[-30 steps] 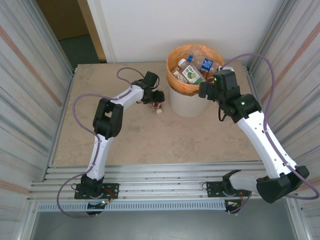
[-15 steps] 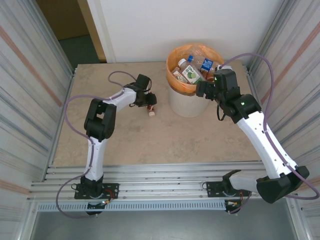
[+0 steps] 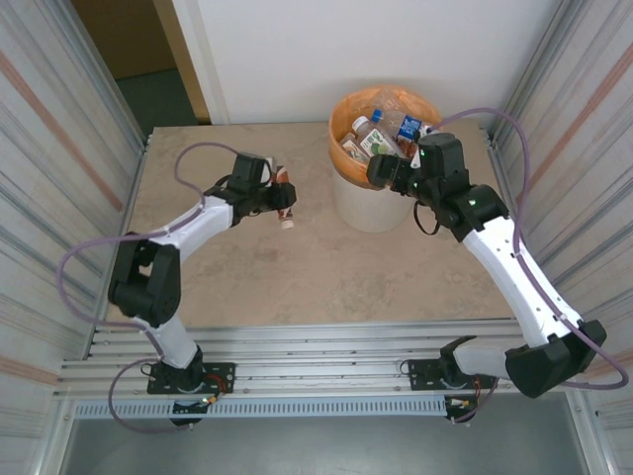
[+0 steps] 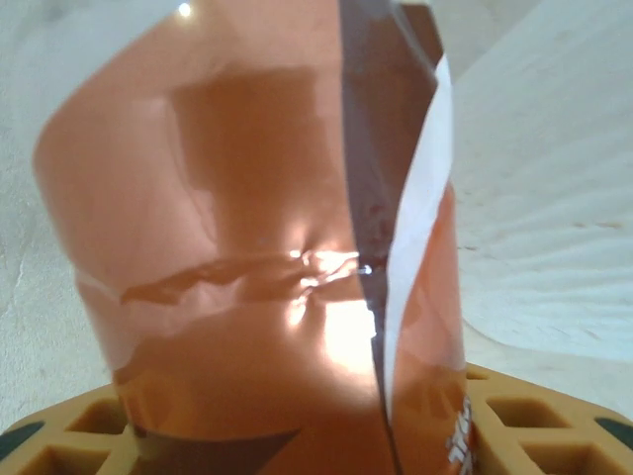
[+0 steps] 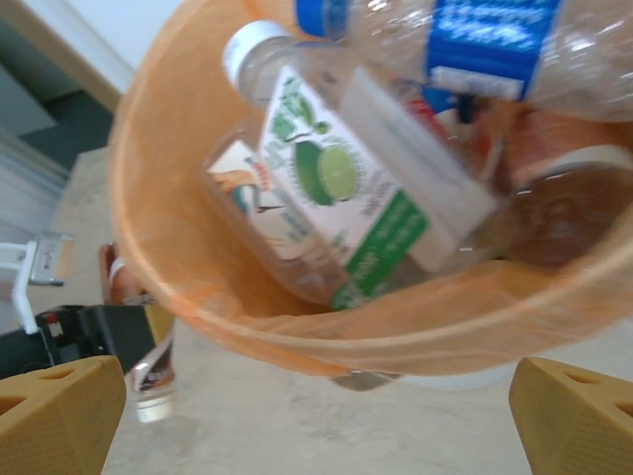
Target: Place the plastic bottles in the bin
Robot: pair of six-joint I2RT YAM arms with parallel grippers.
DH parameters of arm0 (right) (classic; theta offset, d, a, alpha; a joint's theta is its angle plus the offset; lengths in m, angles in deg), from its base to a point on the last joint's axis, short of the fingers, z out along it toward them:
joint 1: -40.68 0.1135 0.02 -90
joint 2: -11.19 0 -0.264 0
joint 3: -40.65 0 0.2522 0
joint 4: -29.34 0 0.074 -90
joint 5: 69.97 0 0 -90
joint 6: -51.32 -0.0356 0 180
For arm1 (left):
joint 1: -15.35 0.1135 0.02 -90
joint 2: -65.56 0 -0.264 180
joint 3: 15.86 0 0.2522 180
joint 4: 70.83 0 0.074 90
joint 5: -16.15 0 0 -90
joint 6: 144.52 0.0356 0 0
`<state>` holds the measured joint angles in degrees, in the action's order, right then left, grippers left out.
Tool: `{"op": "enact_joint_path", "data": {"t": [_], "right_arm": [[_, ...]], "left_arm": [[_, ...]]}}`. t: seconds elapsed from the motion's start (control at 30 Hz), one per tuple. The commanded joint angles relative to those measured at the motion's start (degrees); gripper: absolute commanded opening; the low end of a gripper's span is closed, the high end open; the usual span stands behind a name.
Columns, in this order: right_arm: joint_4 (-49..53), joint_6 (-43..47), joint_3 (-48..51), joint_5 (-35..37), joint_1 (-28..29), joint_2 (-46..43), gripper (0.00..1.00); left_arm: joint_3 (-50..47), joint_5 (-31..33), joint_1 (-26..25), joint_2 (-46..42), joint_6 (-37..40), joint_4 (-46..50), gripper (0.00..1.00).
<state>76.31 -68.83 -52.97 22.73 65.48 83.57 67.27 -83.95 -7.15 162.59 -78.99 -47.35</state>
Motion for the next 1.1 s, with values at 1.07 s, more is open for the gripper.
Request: {"op": "enact_joint_path", "data": {"t": [1.07], "right_arm": [[-7.33,2.55,-18.84,-26.9,15.04,23.02,0.84]], "left_arm": [[-18.52,-19.26,-2.08,-27.99,12.55,-22.98,0.44]]}}
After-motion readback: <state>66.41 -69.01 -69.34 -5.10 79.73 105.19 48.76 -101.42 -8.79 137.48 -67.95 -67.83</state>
